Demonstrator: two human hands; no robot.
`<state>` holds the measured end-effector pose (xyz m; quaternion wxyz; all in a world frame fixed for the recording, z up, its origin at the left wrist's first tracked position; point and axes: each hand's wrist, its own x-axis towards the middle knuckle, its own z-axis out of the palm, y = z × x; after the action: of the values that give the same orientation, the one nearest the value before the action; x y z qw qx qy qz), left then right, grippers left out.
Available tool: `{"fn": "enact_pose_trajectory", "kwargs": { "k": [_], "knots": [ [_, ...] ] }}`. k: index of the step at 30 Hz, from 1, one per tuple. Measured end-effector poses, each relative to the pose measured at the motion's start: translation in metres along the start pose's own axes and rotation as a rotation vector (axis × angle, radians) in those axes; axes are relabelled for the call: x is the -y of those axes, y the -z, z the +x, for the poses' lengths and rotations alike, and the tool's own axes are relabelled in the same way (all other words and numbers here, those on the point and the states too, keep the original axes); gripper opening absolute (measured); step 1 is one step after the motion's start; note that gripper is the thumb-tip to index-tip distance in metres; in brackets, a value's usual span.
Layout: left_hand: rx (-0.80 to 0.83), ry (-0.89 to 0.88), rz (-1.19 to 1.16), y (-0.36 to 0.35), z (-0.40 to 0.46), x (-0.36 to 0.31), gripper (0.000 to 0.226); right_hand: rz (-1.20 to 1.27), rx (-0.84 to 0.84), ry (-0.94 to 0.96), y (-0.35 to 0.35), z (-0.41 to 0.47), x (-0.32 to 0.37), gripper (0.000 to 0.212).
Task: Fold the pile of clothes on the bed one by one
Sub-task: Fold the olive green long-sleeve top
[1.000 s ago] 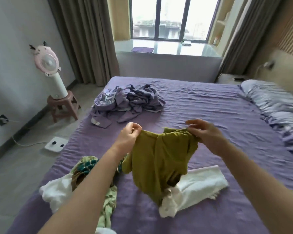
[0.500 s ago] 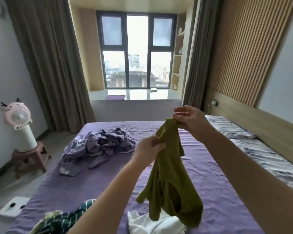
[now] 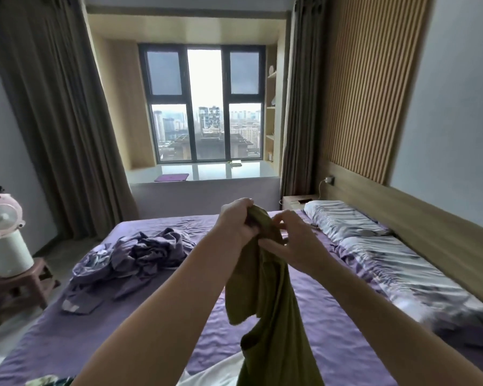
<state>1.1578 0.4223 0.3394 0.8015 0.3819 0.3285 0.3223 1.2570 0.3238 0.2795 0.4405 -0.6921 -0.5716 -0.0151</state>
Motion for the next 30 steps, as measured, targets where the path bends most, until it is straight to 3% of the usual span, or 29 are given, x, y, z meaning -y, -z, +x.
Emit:
{"fn": "enact_pose_trajectory", "kwargs": {
  "k": [2,4,7,8,10,13,16,18,20,23,27,30],
  "knots": [
    [-0.014,-0.036,-0.002,-0.007,-0.003,0.000,0.011,-0.040,-0.043,0.013,0.009,0.002,-0.011,0.014],
    [0.003,-0.083,0.059,-0.006,-0.007,0.001,0.010,0.203,-0.008,-0.088,0.021,0.005,-0.015,0.014],
    [-0.051,-0.324,0.527,0.005,-0.007,0.005,0.012,0.652,0.101,-0.250,0.040,0.012,-0.012,0.015],
    [-0.088,-0.423,0.720,0.010,-0.007,0.006,0.013,0.679,0.132,-0.247,0.044,0.015,-0.010,0.013],
    [-0.117,-0.531,0.872,0.017,-0.010,0.007,0.017,0.682,0.183,-0.223,0.048,0.022,-0.004,0.008],
    [-0.059,-0.583,0.724,0.023,-0.016,0.012,0.022,0.693,0.219,-0.214,0.048,0.033,0.007,0.003],
    [0.074,-0.746,0.946,0.027,-0.022,0.015,0.037,0.674,0.260,-0.178,0.044,0.040,0.016,0.012],
    [0.239,-0.687,0.975,0.028,-0.029,0.013,0.050,0.674,0.274,-0.135,0.042,0.044,0.021,0.017],
    [0.330,-0.619,0.890,0.029,-0.032,0.009,0.045,0.662,0.284,-0.112,0.043,0.047,0.025,0.019],
    [0.227,-0.643,1.031,0.029,-0.034,0.005,0.022,0.623,0.281,-0.107,0.042,0.049,0.026,0.017],
    [0.114,-0.704,1.057,0.031,-0.030,0.002,0.011,0.648,0.300,-0.154,0.038,0.045,0.019,0.021],
    [0.065,-0.764,1.007,0.031,-0.029,-0.007,0.008,0.748,0.421,-0.172,0.031,0.035,0.011,0.027]
  ]
}}
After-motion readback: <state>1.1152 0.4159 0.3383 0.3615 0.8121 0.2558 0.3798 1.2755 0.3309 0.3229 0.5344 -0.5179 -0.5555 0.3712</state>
